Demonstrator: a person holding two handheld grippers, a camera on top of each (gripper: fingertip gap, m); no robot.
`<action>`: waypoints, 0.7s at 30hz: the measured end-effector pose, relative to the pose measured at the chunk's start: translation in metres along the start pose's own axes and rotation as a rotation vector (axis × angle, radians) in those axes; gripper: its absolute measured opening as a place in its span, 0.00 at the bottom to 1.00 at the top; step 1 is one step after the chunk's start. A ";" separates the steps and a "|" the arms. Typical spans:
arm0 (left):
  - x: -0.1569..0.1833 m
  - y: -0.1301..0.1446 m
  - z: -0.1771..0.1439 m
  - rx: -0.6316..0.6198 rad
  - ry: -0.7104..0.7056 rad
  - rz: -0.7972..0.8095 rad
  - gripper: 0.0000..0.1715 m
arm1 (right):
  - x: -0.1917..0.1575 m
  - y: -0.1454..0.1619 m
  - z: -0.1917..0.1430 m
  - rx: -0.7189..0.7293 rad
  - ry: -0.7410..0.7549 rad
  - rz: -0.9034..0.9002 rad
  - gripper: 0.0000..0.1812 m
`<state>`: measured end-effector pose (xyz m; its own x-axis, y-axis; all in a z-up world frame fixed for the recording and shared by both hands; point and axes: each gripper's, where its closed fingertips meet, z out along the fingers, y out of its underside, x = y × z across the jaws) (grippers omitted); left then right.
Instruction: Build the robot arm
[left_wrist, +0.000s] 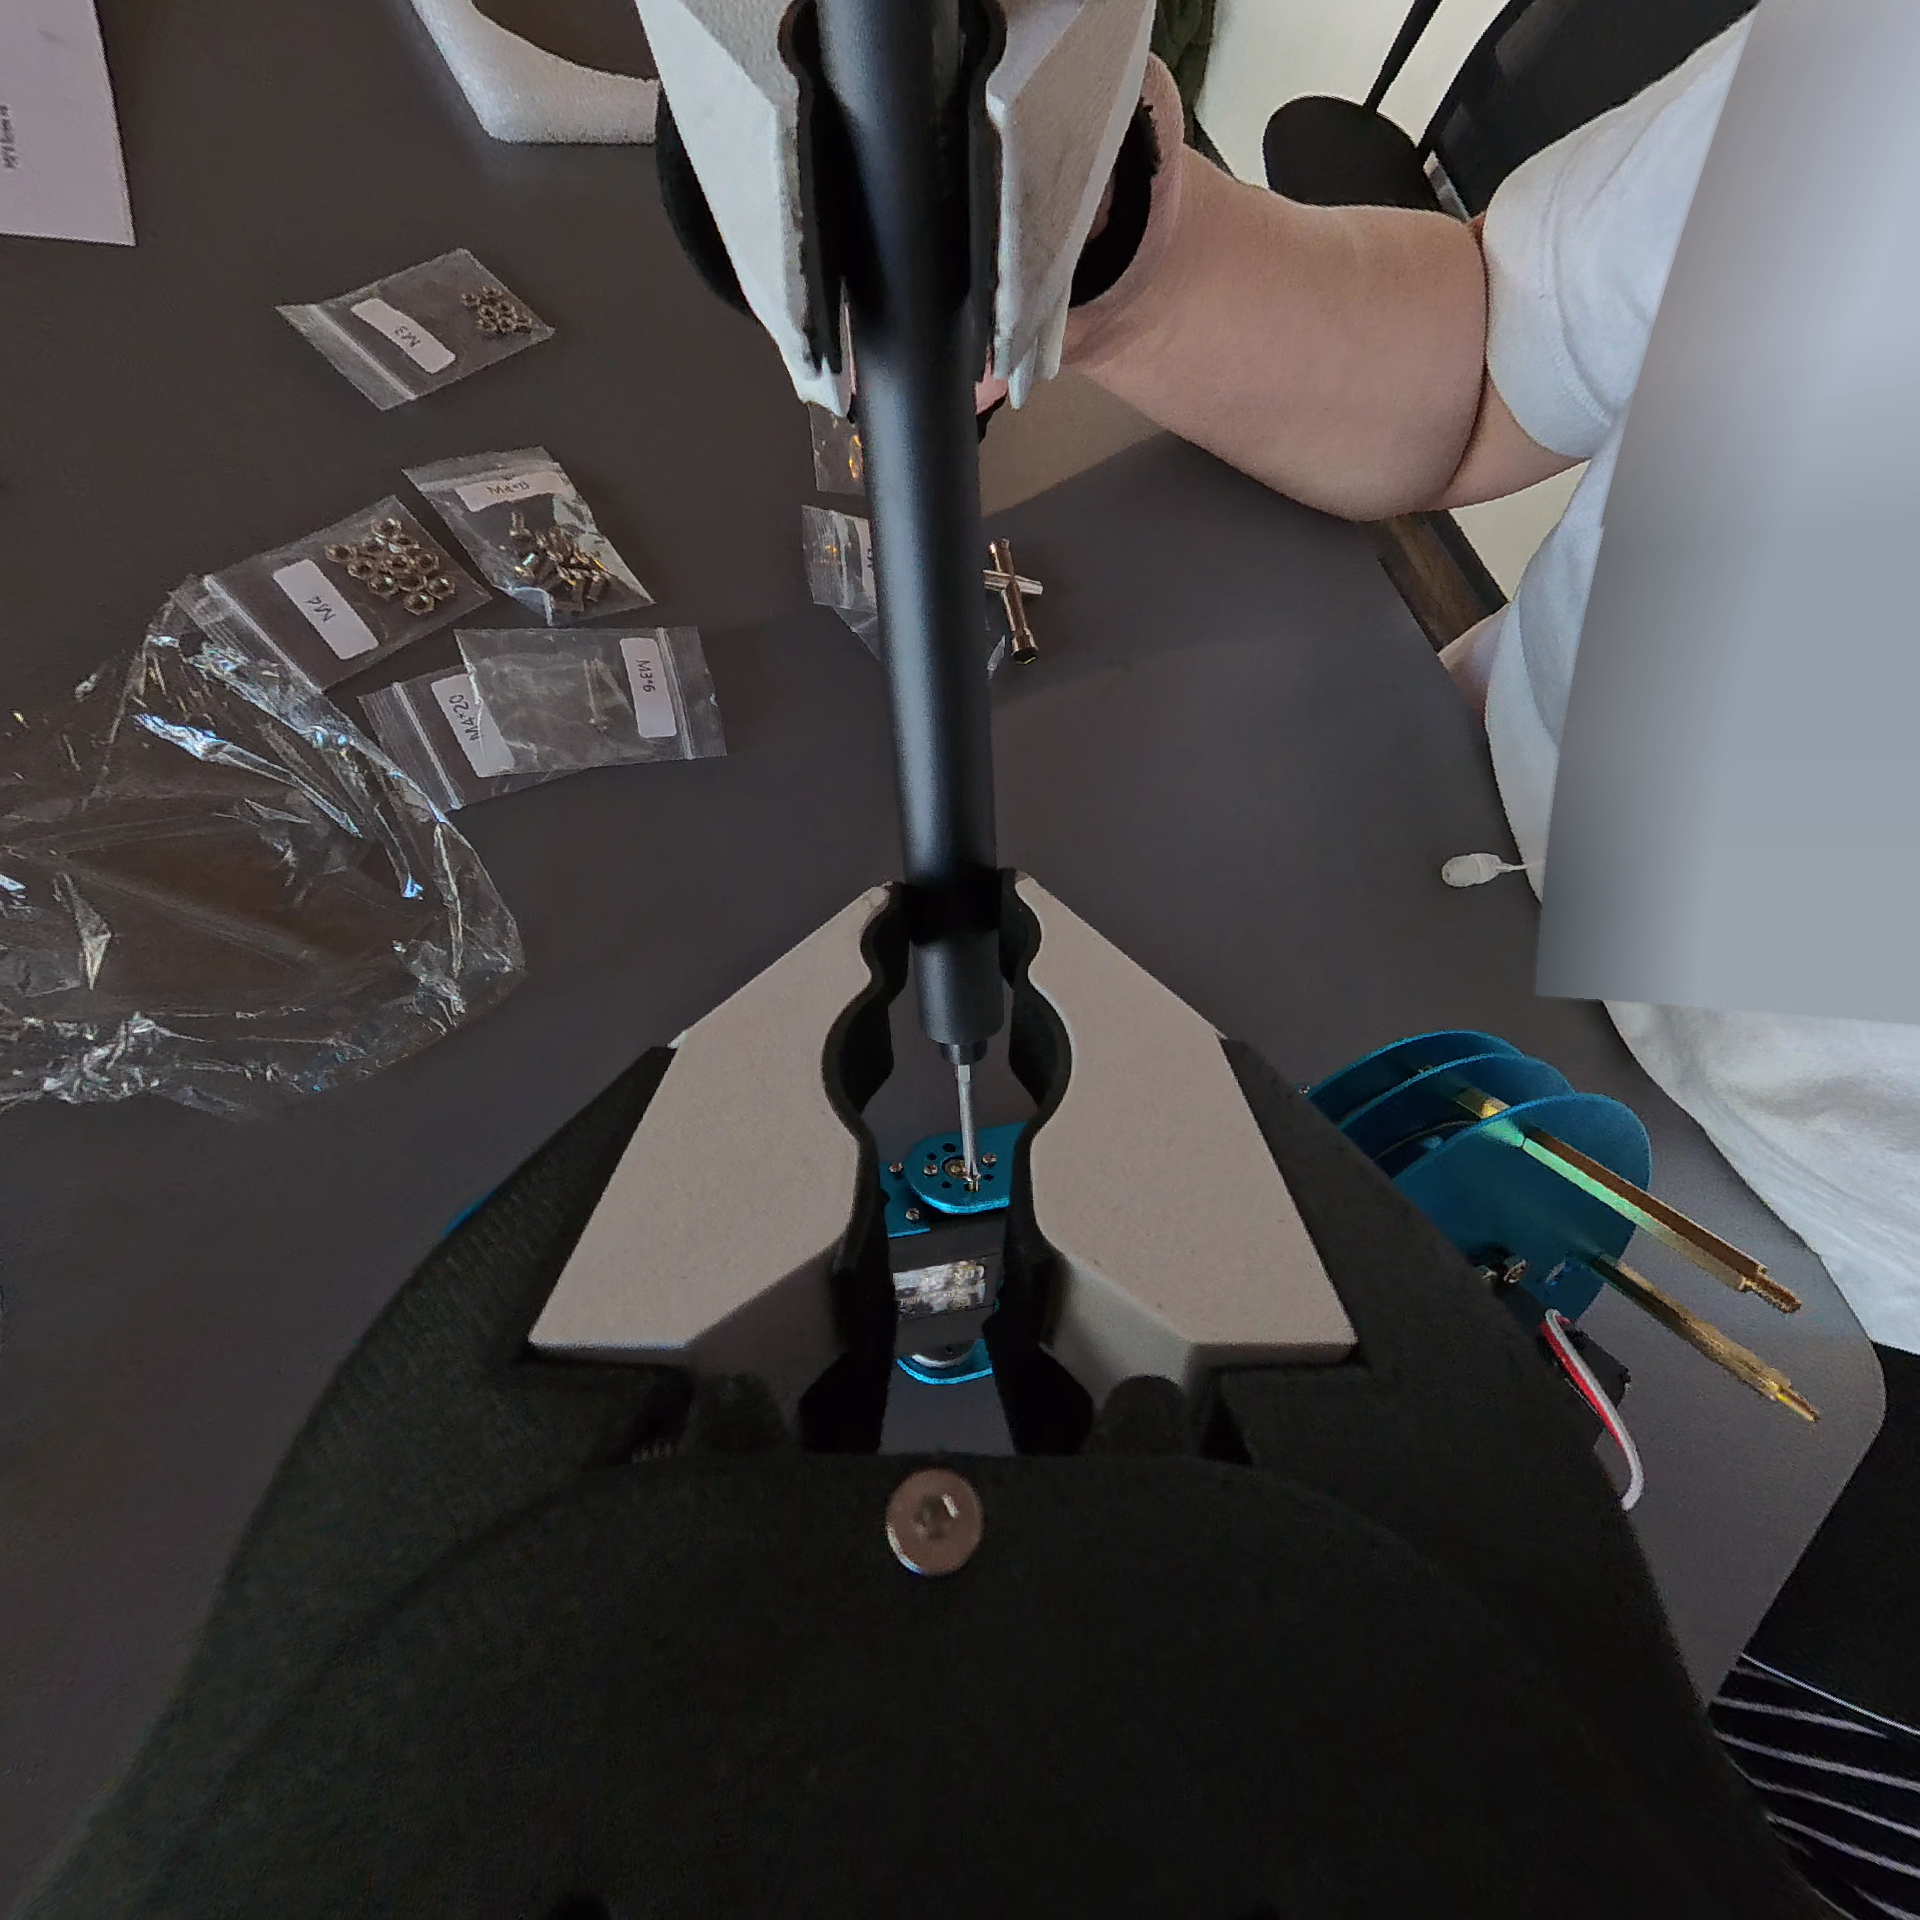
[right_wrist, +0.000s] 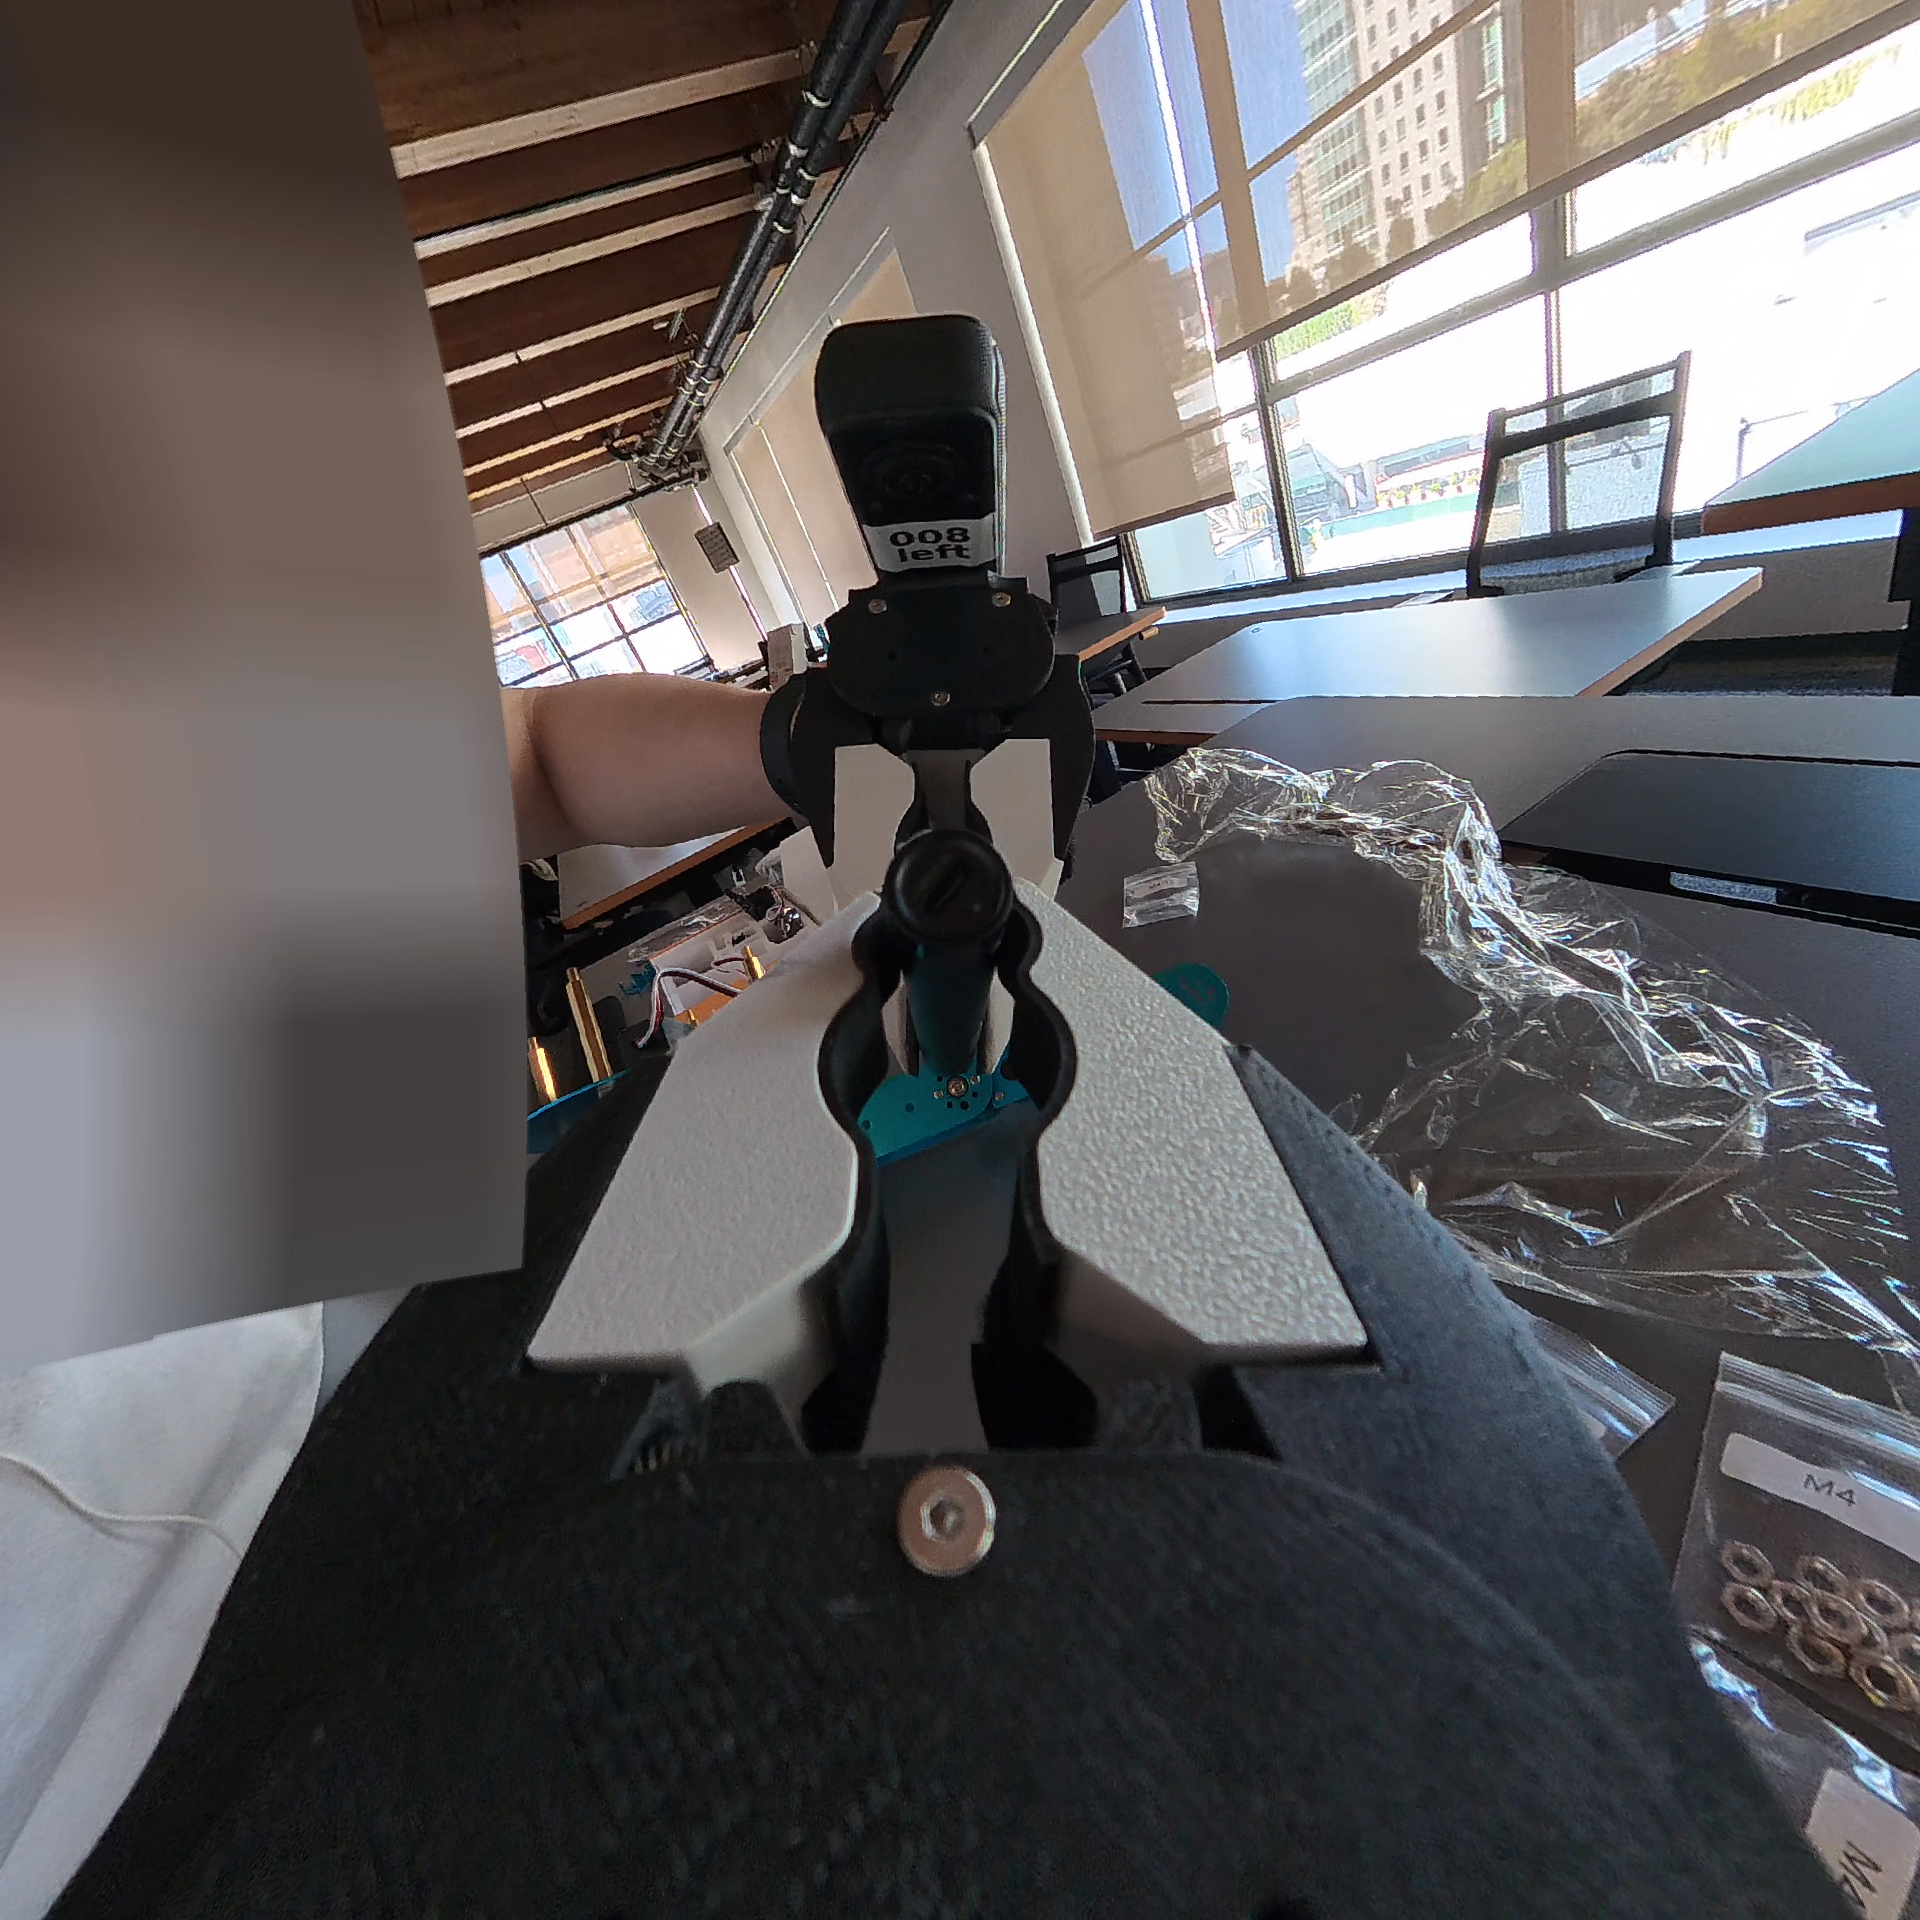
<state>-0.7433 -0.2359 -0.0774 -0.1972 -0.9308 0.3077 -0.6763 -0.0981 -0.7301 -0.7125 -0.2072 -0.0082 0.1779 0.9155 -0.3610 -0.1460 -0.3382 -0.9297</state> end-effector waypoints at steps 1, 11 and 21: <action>0.000 0.001 0.000 -0.002 -0.003 0.002 0.09 | 0.000 0.001 0.000 -0.002 0.001 0.001 0.10; -0.002 0.003 -0.001 -0.016 -0.007 -0.004 0.09 | 0.002 0.003 0.002 -0.016 0.012 0.024 0.10; 0.000 0.006 -0.003 -0.022 0.030 -0.016 0.09 | -0.001 0.005 0.006 -0.044 0.045 0.019 0.10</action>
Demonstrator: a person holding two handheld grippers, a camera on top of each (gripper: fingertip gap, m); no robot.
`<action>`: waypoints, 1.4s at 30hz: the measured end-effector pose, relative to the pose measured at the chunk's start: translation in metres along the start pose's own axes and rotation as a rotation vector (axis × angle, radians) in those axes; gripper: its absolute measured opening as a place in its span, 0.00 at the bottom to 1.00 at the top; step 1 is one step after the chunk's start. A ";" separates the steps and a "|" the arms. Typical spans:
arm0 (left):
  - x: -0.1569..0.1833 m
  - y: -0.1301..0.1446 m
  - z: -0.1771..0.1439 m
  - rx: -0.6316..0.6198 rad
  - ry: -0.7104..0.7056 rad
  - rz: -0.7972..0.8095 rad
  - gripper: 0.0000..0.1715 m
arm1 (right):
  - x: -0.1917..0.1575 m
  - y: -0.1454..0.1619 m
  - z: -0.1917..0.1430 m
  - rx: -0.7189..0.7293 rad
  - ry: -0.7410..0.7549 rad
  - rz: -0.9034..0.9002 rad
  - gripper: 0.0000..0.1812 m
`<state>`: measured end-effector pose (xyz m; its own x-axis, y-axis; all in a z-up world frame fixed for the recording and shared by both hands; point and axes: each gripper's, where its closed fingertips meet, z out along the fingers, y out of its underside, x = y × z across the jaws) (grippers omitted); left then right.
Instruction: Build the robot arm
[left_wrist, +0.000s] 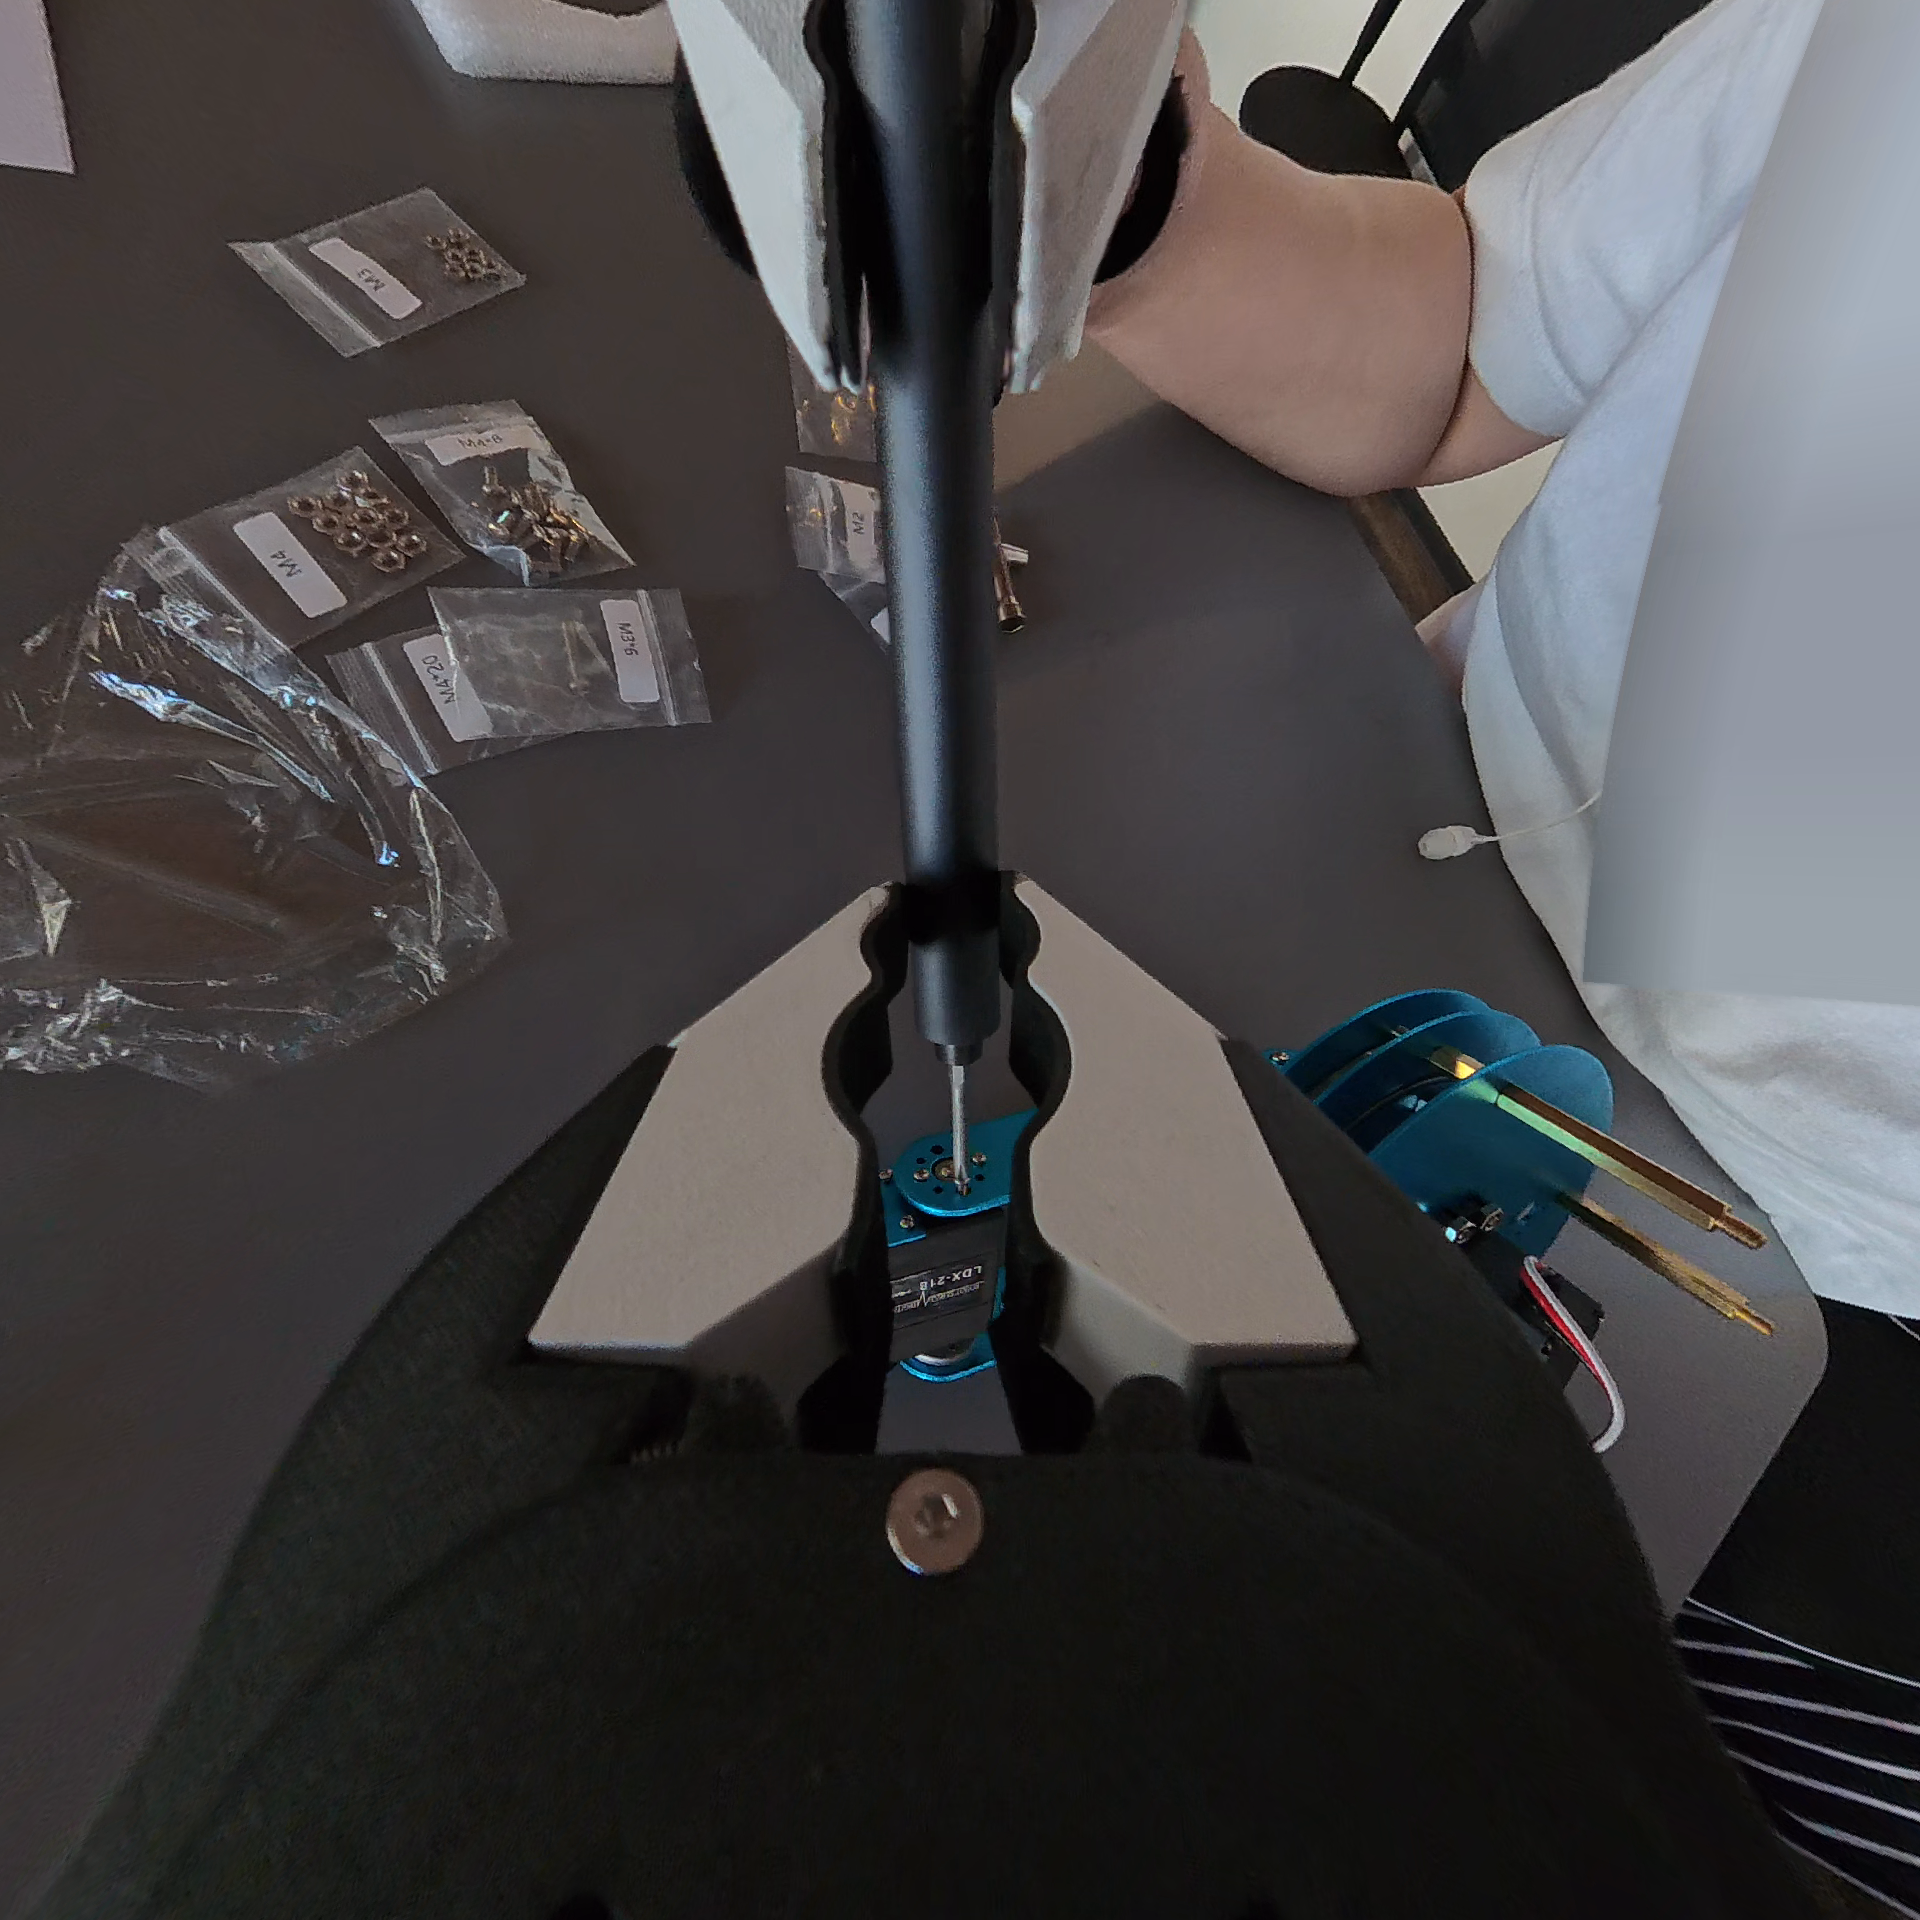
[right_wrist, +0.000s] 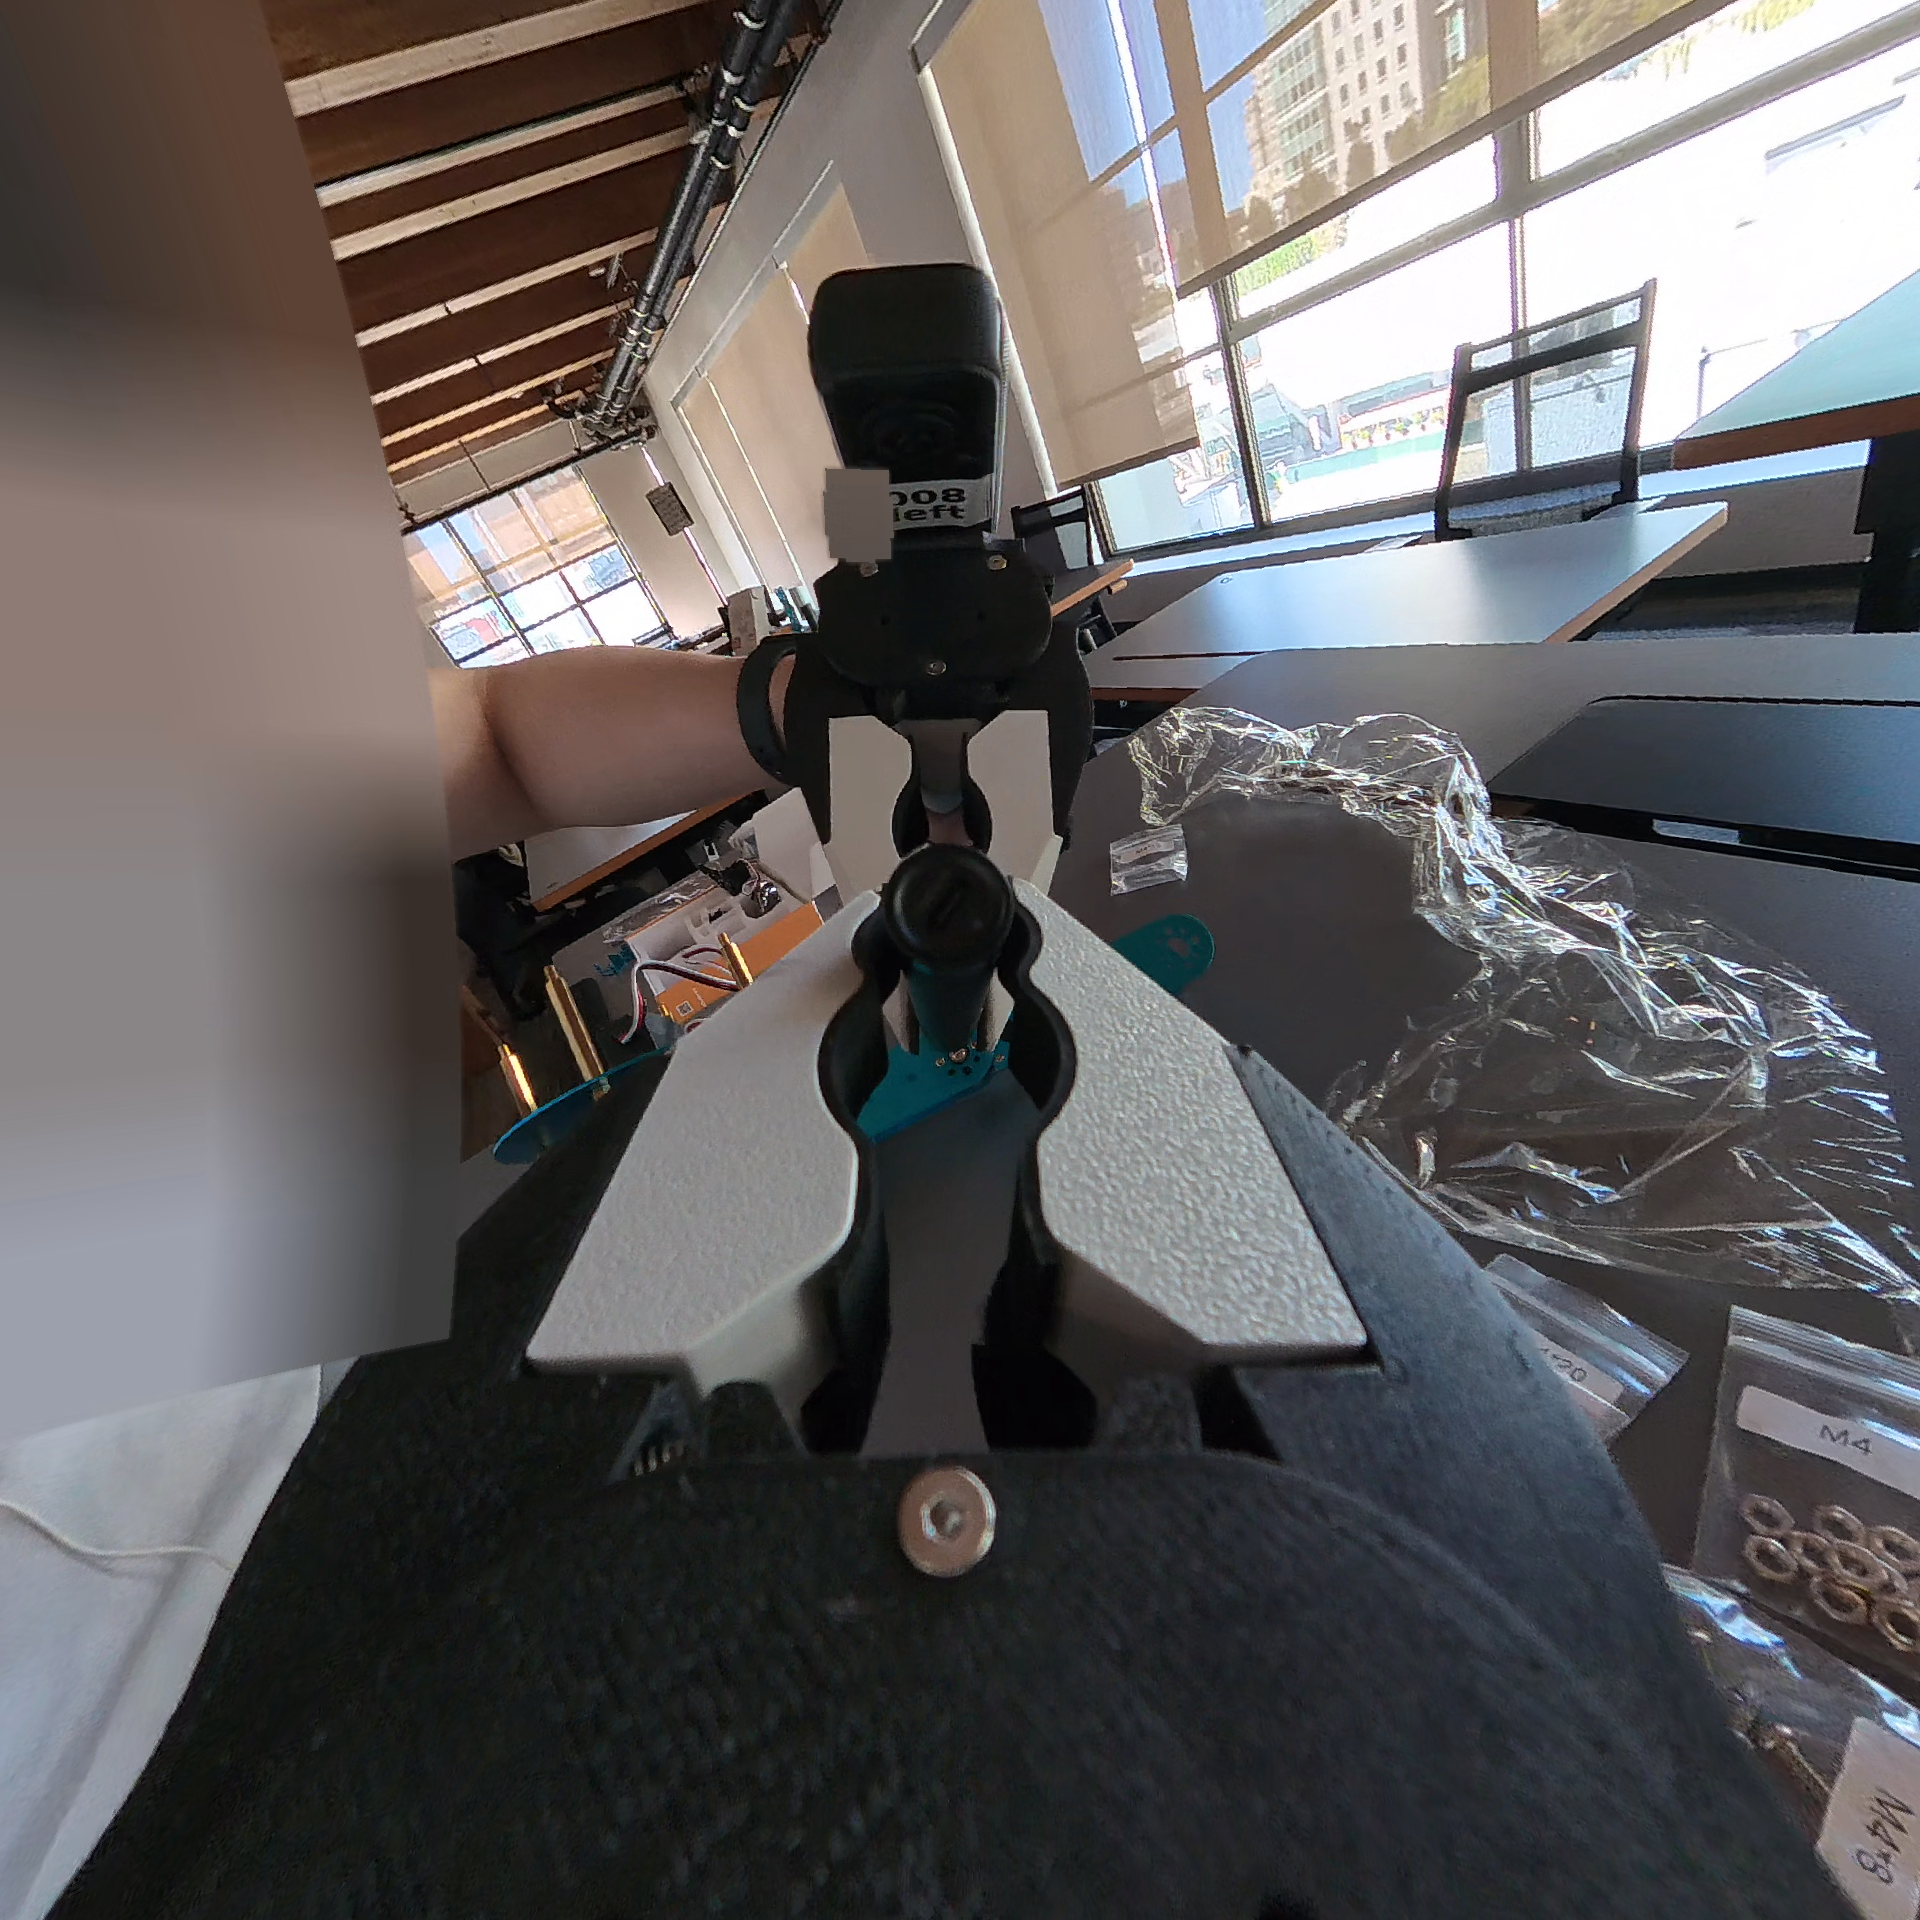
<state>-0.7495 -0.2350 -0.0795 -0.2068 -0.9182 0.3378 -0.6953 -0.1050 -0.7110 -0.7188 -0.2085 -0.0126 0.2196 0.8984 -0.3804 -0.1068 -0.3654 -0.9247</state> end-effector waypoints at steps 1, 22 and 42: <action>0.001 0.000 0.000 -0.003 0.007 -0.001 0.09 | -0.001 0.000 0.001 0.000 0.007 -0.009 0.10; 0.003 -0.003 0.012 -0.024 0.044 -0.006 0.10 | -0.002 -0.002 -0.001 0.028 0.011 0.019 0.11; 0.002 0.003 0.009 0.026 0.080 -0.062 0.10 | 0.000 0.007 -0.002 0.063 -0.072 -0.014 0.10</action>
<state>-0.7463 -0.2405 -0.0867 -0.2192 -0.8762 0.4292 -0.6908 -0.1713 -0.7025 -0.7172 -0.2111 -0.0189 0.1517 0.9193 -0.3632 -0.1659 -0.3386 -0.9262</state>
